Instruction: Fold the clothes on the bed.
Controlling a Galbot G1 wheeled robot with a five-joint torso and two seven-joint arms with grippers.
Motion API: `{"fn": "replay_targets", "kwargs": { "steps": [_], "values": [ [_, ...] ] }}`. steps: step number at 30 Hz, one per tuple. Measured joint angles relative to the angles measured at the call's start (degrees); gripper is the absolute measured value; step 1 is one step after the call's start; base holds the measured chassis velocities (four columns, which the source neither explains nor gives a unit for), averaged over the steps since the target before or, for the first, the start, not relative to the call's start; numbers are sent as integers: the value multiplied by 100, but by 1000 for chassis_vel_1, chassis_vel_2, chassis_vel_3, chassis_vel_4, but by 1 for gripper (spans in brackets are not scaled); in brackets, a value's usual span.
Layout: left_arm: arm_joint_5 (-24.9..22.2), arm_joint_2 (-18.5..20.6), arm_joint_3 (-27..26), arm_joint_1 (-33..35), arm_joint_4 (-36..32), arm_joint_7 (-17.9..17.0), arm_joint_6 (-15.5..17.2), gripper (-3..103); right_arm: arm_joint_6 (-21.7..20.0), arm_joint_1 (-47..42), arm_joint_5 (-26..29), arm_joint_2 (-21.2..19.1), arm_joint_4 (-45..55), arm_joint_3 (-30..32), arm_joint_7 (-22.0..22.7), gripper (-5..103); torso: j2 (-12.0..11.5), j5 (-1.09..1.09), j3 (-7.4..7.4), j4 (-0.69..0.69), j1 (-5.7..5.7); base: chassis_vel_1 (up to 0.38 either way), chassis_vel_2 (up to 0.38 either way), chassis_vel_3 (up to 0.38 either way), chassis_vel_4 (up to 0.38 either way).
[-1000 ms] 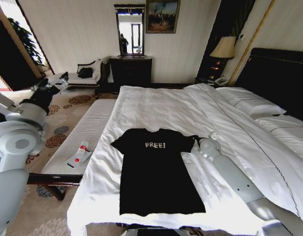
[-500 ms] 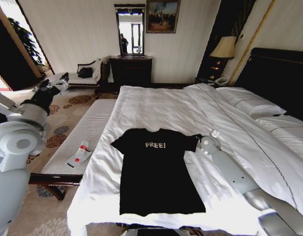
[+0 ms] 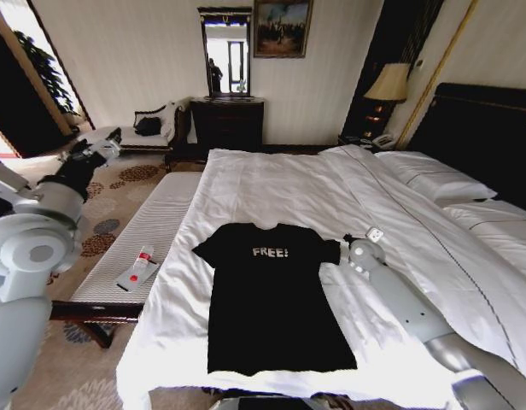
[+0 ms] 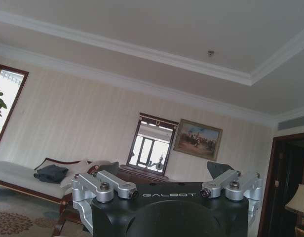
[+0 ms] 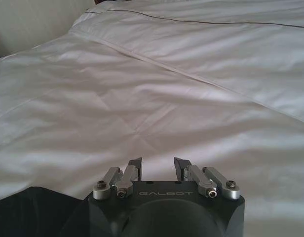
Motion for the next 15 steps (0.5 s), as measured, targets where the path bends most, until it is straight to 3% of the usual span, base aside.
{"fn": "replay_targets", "kwargs": {
  "steps": [1,3,4,6,7,9,10,11,12,13,15],
  "values": [
    [-49,-20,37,1,37,0,6,100,-11,-71,26,-40,161,75,177,39,0,-1,0,0,0,0,0,0,0],
    [-172,-55,103,-2,106,-5,35,100,13,-188,16,-121,439,172,285,39,0,-1,0,1,0,0,0,0,0],
    [-302,-83,162,-13,179,-26,73,100,77,-272,-29,-209,661,233,268,51,0,1,0,2,0,0,0,0,0],
    [-537,-154,304,-38,312,-104,166,100,224,-395,-133,-399,1034,324,115,51,0,-1,-1,1,0,0,0,0,0],
    [-700,-242,482,-42,450,-179,274,100,372,-439,-197,-567,1345,369,-88,62,0,-4,0,-3,0,0,0,0,0],
    [-739,-323,693,-57,616,-308,412,100,475,-439,-244,-662,1539,388,-247,62,0,-2,-1,0,0,0,0,0,0],
    [-731,-390,864,-75,745,-421,513,100,554,-432,-302,-719,1648,390,-380,72,1,1,-1,2,-1,0,0,0,0],
    [-724,-417,927,-81,797,-463,554,100,604,-426,-339,-746,1695,390,-470,72,1,1,-1,2,-1,0,0,0,0],
    [-569,-629,1345,-153,1155,-647,627,100,892,-416,-597,-875,1842,380,-945,83,0,-5,0,4,0,0,0,0,0],
    [-569,-629,1345,-153,1155,-647,627,100,892,-416,-597,-875,1842,380,-945,83,0,-5,0,4,0,0,0,0,0],
    [-249,-878,1744,-237,1616,-755,557,100,1179,-426,-929,-988,1938,343,-1422,83,0,-2,0,2,0,0,0,0,0]
  ]
}}
